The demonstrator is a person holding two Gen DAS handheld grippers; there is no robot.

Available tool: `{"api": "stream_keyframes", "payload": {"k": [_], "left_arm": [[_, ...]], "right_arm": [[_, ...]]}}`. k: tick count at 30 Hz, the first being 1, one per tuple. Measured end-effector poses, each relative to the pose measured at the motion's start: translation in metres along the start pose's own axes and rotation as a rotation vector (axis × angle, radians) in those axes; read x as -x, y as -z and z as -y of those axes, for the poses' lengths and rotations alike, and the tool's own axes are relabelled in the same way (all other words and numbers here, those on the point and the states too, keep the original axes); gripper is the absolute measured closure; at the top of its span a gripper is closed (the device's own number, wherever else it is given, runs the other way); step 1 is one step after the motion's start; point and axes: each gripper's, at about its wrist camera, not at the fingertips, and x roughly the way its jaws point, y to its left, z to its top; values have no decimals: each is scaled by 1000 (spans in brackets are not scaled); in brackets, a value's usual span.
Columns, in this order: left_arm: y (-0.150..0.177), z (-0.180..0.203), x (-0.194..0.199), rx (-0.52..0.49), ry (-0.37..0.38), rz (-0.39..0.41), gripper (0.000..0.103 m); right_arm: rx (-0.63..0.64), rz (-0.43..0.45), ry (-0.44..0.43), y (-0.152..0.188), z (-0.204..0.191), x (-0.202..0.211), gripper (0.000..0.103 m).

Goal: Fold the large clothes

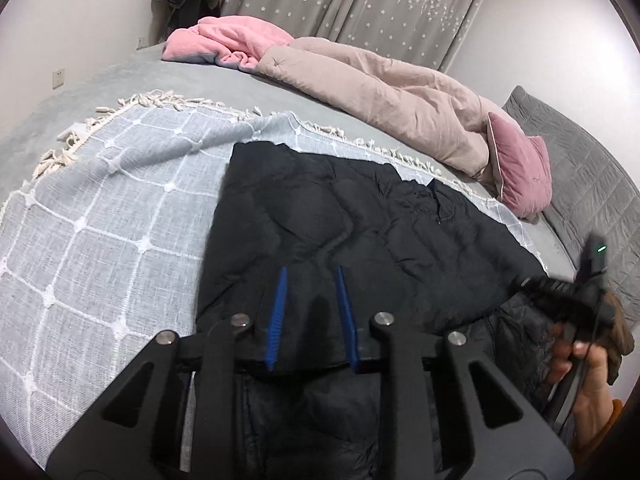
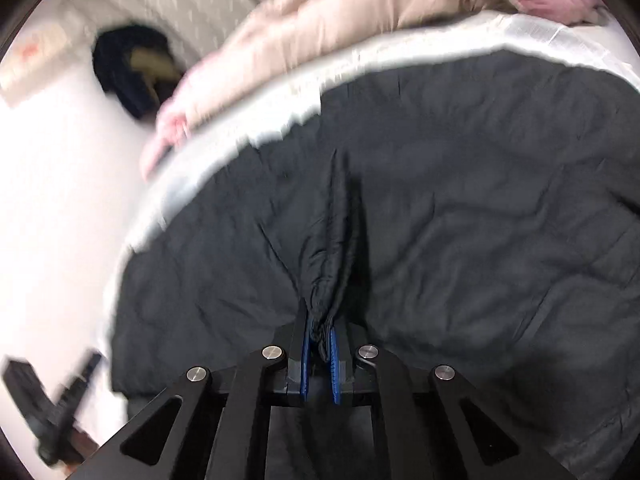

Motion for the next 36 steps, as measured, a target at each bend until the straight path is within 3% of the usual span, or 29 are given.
{"api": "stream_keyframes", "payload": {"k": [3, 5, 8, 12, 14, 16, 19, 26, 30, 36], "left_arm": [[10, -3, -27, -13, -104, -131, 76], [19, -10, -44, 16, -151, -200, 76], [18, -7, -43, 12, -162, -194, 76], [15, 4, -41, -11, -212, -203, 74], [9, 11, -39, -2, -247, -219, 62], [5, 17, -33, 13, -241, -202, 34], [-1, 37, -14, 0, -208, -152, 24], [0, 83, 25, -100, -269, -153, 10], [15, 83, 42, -47, -258, -157, 2], [46, 90, 52, 24, -236, -169, 2]], "right_arm": [[65, 69, 77, -1, -1, 14, 97], [80, 2, 137, 5, 4, 4, 97], [106, -83, 211, 21, 15, -14, 97], [117, -63, 221, 28, 13, -7, 91], [39, -101, 174, 26, 21, 9, 85], [-19, -105, 118, 23, 33, 35, 64], [-51, -11, 150, 19, 50, 89, 38], [-173, 67, 194, 9, 118, 152, 33], [-186, 89, 220, 1, 152, 178, 33], [-284, 111, 266, -6, 215, 200, 33]]}}
